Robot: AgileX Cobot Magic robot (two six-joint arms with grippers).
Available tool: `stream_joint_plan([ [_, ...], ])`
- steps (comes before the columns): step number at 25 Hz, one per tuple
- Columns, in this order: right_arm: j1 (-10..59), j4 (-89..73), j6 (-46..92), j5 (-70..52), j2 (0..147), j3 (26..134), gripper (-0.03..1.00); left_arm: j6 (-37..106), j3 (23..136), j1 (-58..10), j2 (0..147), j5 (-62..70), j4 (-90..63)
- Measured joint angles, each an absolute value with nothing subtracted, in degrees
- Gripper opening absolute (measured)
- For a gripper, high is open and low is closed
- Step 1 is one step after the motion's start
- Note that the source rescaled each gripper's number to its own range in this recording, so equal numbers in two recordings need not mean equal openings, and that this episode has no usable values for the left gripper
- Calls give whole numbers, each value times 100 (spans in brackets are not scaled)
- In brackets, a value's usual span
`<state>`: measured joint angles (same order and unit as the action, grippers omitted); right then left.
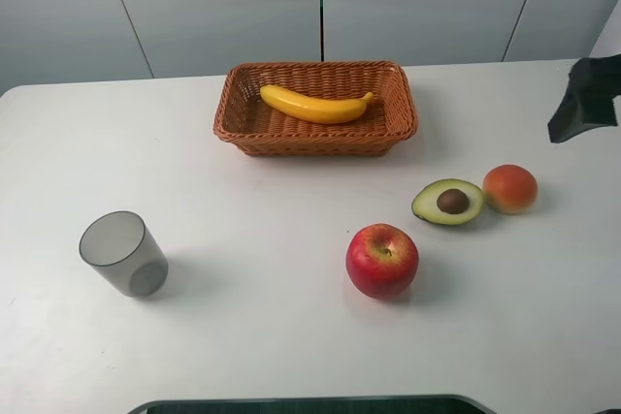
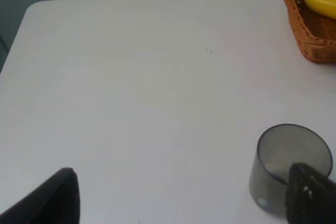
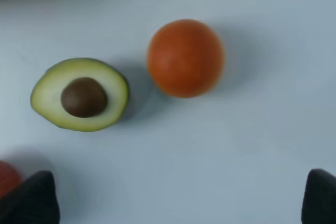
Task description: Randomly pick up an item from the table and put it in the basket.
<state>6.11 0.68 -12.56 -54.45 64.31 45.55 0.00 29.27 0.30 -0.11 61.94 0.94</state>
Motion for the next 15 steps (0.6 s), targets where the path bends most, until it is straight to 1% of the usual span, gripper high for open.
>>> stream_joint_plan([
  [3, 490, 68, -1256, -5559, 5809, 4471, 100, 0, 2927, 30, -11, 6194, 94],
  [10, 466, 68, -1114, -5689, 4453, 4458, 100, 0, 2927, 30, -11, 6194, 94],
  [15, 466, 68, -760, -6204, 3747, 4448, 100, 0, 2927, 30, -11, 6194, 94],
])
